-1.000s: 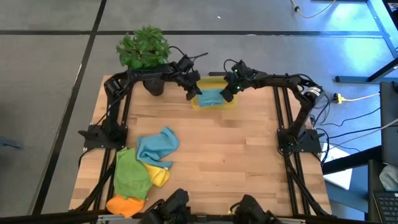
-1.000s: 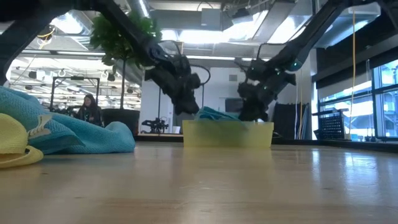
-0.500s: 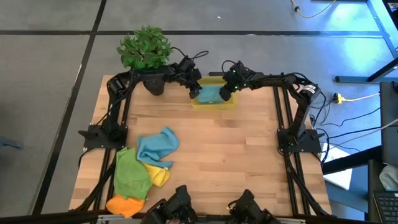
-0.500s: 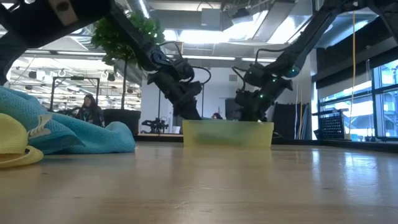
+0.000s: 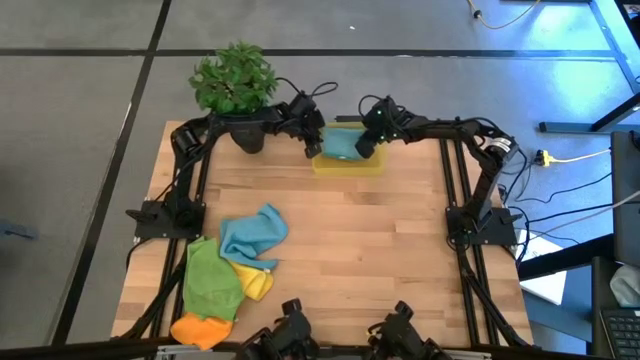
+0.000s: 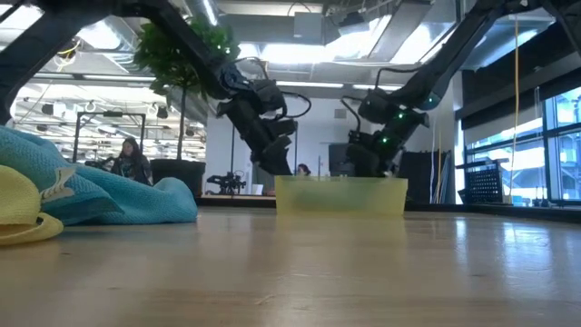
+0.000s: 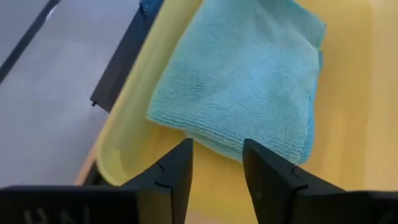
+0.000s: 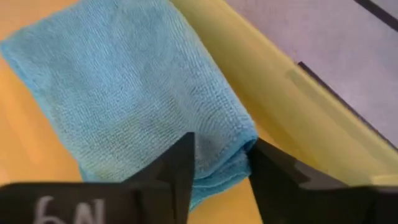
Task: Fold microfiber towels
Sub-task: Put the folded left blue microfiber towel into the yellow bin, then fold the green microfiber towel
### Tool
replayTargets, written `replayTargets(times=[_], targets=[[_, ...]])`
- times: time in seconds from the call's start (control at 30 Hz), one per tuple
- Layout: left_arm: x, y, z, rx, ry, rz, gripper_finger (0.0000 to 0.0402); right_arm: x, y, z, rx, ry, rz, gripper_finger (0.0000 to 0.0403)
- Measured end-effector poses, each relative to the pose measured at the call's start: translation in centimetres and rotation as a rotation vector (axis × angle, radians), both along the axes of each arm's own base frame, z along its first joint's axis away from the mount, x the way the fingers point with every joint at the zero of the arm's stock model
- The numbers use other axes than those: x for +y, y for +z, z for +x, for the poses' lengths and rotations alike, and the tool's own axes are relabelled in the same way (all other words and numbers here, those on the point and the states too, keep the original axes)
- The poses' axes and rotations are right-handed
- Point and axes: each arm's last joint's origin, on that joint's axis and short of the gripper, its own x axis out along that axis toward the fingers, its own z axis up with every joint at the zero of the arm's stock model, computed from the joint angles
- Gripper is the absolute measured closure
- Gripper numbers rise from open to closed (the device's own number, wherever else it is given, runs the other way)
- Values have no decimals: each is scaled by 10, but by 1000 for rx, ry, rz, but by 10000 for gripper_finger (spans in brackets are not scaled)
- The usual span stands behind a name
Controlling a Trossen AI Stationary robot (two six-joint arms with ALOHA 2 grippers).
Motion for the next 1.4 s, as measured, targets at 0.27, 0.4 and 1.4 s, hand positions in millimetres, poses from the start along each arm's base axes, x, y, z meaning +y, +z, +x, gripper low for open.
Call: replayTargets(times=[0.27,0.4,1.4], targets=[[-32,29,17,-49,-146,87,271,10,39,-7,-48,22,-61,191],[-66,44,30,-64,-233,97,271,23,65,-9,-97,65,-98,189],[-367,105,-100,-80,-164,69,273,290,72,-18,-681,693,-295,202]])
